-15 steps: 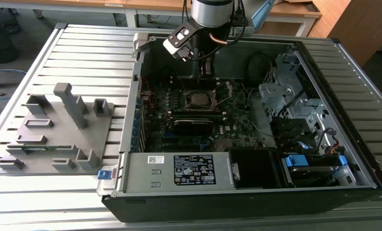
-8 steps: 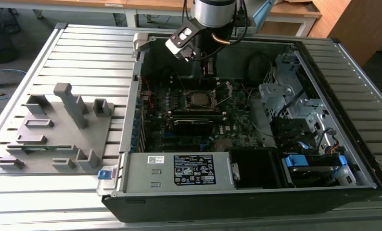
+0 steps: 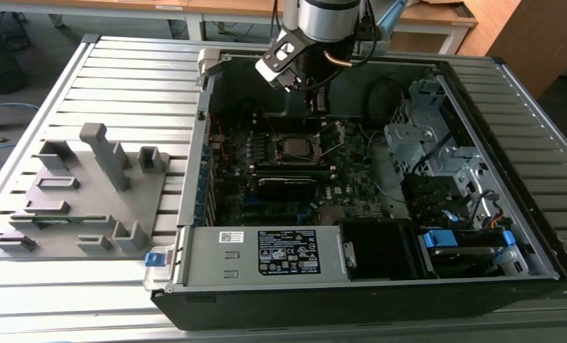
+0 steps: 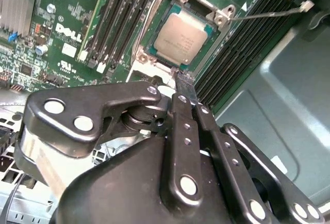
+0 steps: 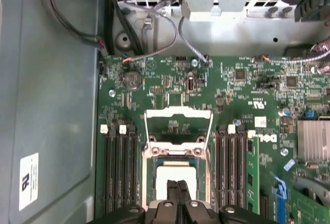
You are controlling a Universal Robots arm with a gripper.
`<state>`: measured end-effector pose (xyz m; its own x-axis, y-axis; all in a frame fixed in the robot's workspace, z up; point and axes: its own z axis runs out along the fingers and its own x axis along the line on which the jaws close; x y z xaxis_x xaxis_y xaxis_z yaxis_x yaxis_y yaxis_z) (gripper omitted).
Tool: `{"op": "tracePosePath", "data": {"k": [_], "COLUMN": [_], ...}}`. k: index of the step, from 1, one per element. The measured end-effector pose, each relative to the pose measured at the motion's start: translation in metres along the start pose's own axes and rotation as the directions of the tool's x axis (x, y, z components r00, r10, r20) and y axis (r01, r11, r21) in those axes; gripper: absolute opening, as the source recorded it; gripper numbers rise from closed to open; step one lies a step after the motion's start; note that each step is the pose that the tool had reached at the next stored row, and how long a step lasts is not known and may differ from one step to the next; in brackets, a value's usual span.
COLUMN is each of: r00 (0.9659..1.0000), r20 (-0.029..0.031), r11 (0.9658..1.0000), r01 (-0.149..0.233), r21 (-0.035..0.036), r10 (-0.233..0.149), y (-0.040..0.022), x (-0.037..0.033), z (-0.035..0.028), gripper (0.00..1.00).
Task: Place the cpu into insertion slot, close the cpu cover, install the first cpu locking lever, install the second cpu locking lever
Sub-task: 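Close the cpu cover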
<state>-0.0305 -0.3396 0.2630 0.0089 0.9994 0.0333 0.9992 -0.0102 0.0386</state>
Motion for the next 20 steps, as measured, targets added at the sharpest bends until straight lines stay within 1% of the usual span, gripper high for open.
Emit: {"op": "tracePosePath", "data": {"k": [10,16,20], "r00": [1.0,1.0,1.0], "r20": [0.0005,0.0004,0.0005], "r11": [1.0,1.0,1.0], "r01": [-0.006,-0.008,-0.008], "r21": [0.0005,0.0004,0.0004], "r10": [0.006,0.008,0.008], "y": [0.0205,0.0357,0.0447], "x": [0.0001,0.0002,0.0003], "z": [0.0027,0.0041,0.0048], "gripper": [0.11,0.11,0.11]}}
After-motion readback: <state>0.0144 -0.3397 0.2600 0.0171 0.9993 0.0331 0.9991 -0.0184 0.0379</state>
